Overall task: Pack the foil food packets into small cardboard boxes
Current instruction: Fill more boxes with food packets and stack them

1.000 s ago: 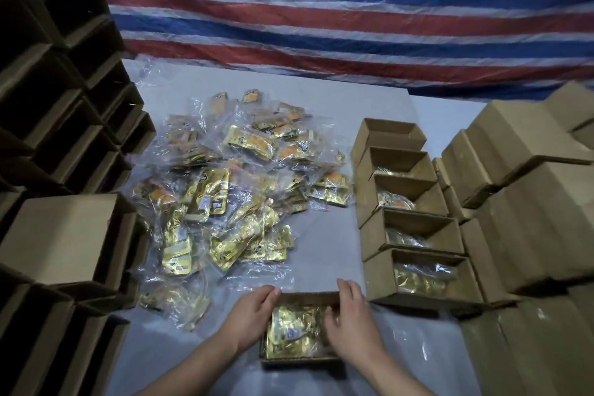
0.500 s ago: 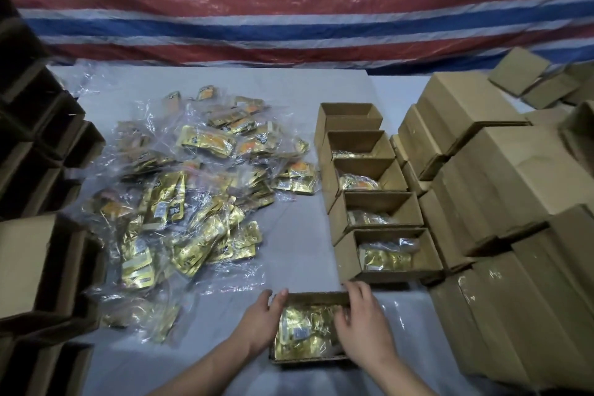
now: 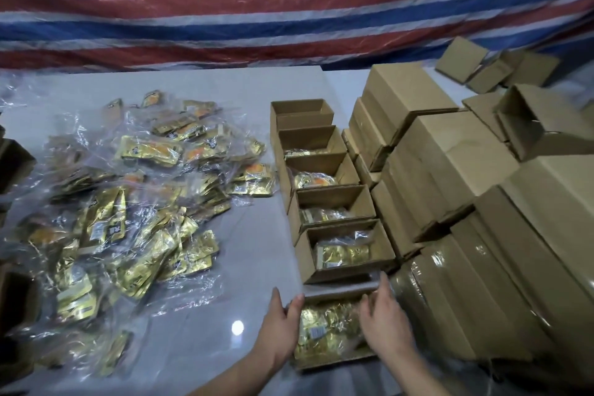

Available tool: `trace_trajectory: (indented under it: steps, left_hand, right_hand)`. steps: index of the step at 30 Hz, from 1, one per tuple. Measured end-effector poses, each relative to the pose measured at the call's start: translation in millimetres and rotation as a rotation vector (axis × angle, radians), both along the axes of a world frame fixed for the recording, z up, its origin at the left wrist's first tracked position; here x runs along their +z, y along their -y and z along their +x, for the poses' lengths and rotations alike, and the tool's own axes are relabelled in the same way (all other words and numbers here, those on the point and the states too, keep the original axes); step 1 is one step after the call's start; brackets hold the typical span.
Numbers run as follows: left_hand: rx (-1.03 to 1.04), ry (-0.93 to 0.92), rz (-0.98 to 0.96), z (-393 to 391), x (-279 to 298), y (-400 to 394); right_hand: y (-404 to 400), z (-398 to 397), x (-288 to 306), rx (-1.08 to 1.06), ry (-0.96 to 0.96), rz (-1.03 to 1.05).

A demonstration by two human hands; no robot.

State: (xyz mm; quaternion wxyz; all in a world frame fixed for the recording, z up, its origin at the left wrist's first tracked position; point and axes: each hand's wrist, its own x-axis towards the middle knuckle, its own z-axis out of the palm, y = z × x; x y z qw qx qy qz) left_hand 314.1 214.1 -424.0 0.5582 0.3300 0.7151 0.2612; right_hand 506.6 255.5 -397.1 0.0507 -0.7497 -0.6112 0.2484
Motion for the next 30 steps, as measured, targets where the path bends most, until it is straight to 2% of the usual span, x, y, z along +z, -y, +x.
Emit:
trace_trajectory:
  steps: [6, 12, 20, 30]
  left_hand:
    - [0.018, 0.012, 0.006, 24.6, 0.0, -19.5]
    - [0.024, 0.005, 0.009, 36.8, -2.4, -36.1]
    - [-0.029, -0.039, 0.032, 42.7, -5.8, -53.2]
    - [-0.064, -0.009, 0.019, 49.5, -1.1, -60.3]
  right_hand:
    - [-31.1, 20.3, 5.4, -0.038, 0.049, 0.007]
    - [-52.5, 28.8, 2.7, -0.093, 0.007, 0.061]
    - [-70.7, 31.2, 2.2, -0.038, 0.022, 0.067]
    - [-76.5, 37.0, 6.7, 0.001, 0.048, 0.048]
